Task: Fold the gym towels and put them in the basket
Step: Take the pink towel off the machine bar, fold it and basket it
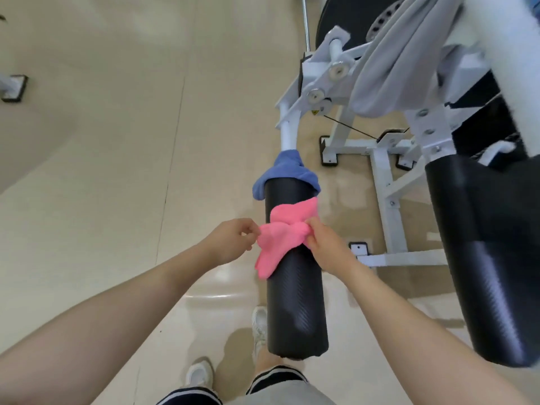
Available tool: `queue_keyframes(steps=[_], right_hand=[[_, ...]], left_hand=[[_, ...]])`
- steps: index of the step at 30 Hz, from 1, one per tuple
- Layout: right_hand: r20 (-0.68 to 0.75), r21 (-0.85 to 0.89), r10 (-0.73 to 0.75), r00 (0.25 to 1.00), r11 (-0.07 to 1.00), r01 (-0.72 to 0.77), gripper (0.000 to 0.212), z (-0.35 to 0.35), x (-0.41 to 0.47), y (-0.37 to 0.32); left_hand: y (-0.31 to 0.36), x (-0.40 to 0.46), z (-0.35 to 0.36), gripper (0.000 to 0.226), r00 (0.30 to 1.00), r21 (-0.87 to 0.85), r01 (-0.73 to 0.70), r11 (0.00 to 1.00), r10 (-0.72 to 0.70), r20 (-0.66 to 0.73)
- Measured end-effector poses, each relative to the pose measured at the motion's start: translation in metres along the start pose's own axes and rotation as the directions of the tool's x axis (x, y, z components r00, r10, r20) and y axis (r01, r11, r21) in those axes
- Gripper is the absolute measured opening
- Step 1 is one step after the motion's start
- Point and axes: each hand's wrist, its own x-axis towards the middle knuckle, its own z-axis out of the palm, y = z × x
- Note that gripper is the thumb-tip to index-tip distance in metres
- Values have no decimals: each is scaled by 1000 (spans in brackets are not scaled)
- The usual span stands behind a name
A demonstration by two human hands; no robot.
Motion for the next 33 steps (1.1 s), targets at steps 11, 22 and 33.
queue_keyframes(steps=[11, 22, 33], right_hand=[[-188, 755, 28, 982, 643, 126, 24, -19, -167, -82], [-416, 824, 320, 851, 530, 203, 11, 61, -347, -93], [-760, 627, 634, 141, 773, -97, 36, 122, -530, -38]], left_hand=[[74, -115, 10, 42, 666, 181, -742, 646, 741, 84], [54, -226, 75, 23, 493, -71, -738, 671, 609, 622], [104, -344, 237, 16, 74, -18, -985, 169, 521, 851]])
